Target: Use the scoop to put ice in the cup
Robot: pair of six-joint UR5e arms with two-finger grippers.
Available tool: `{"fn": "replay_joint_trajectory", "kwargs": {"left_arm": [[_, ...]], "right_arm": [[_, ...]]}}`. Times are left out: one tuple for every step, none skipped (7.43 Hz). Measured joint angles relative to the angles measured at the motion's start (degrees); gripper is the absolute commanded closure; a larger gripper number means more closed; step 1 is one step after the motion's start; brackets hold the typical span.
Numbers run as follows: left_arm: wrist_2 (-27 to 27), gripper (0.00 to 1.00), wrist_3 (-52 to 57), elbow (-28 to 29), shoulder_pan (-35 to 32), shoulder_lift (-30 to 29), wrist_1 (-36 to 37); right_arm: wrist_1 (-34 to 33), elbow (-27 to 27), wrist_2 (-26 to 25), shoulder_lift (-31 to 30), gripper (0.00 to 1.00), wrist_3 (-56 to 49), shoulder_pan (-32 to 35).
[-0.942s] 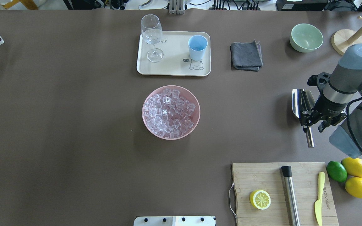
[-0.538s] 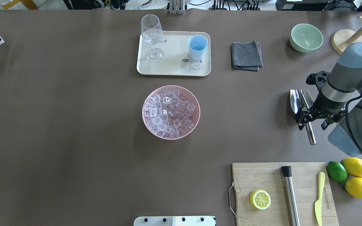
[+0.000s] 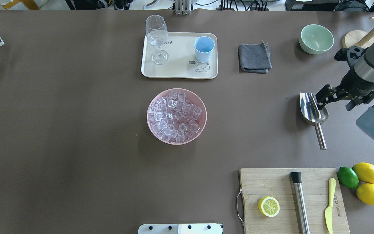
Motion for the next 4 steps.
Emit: {"fn": "replay_joint_trajectory", "kwargs": {"left_arm": [[-0.03,0.02,-0.10,0.10,0.00,0.00,0.00],[-0.03,0.02,-0.19,0.18,0.00,0.00,0.00],[-0.05,0.02,-0.24,0.21,0.00,0.00,0.00],[-0.07,0.02,-0.25,0.20,0.00,-0.01,-0.01]], "right_arm": [[-0.51,1.09,0.05,0.01,0.00,-6.57,5.29],[-1.82,1.33,0.09,0.02,0.00,-15.53,10.52],[-3.13,0.50,0.36,-0.18,0.00,-24.85,15.53],[-4.46,-1.25,0.51,-0.77,0.00,-33.57,19.97]]}}
